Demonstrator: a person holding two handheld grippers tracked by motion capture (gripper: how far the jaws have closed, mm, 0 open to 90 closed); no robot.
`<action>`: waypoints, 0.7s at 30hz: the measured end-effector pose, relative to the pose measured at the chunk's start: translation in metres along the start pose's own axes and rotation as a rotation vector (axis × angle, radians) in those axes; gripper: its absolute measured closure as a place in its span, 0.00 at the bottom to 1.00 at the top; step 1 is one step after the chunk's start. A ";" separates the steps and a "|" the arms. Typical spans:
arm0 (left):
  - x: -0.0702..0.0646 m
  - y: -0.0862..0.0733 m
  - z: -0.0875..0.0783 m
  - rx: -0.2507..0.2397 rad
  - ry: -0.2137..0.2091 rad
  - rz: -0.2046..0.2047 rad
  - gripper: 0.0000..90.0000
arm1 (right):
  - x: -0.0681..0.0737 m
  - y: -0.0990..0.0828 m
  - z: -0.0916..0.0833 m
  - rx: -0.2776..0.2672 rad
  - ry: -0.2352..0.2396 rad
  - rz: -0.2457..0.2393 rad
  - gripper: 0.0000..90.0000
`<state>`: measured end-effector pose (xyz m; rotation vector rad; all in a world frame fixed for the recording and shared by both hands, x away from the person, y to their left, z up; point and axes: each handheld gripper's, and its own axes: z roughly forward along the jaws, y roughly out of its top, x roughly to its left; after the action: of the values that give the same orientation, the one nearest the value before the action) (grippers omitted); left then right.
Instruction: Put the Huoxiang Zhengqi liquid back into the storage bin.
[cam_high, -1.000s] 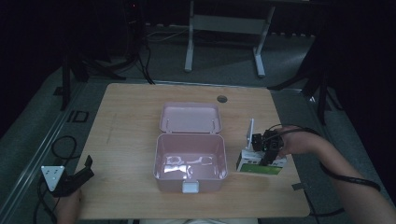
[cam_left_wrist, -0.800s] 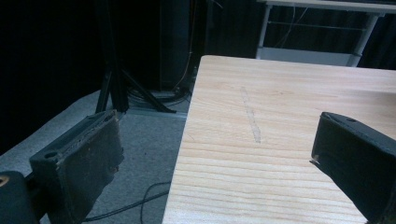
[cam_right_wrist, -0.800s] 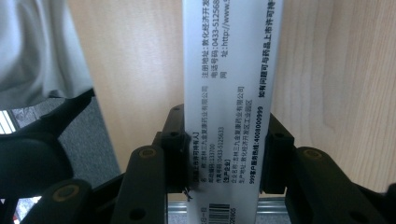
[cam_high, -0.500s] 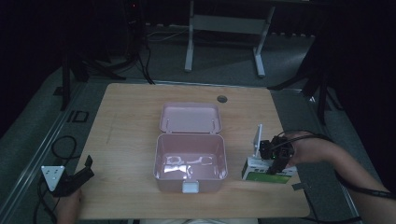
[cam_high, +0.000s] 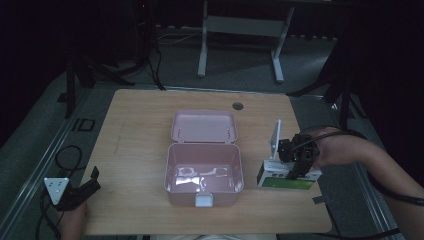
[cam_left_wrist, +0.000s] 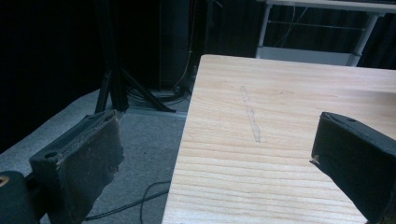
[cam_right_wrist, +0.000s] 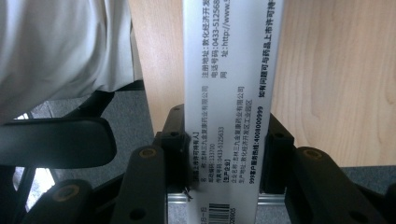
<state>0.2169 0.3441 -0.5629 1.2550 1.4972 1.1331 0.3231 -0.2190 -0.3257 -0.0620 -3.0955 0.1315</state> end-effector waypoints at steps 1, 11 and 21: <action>0.000 0.000 0.000 0.000 0.000 -0.001 0.02 | 0.000 0.001 -0.005 0.001 -0.001 -0.005 0.69; 0.000 0.000 0.000 0.000 -0.003 0.000 0.02 | 0.000 0.018 -0.040 -0.005 -0.038 0.008 0.68; 0.000 0.000 0.000 0.002 -0.006 0.000 0.02 | 0.001 0.048 -0.049 -0.001 -0.039 -0.034 0.69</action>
<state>0.2169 0.3443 -0.5628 1.2587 1.4945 1.1267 0.3260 -0.1667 -0.2806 -0.0072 -3.1342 0.1319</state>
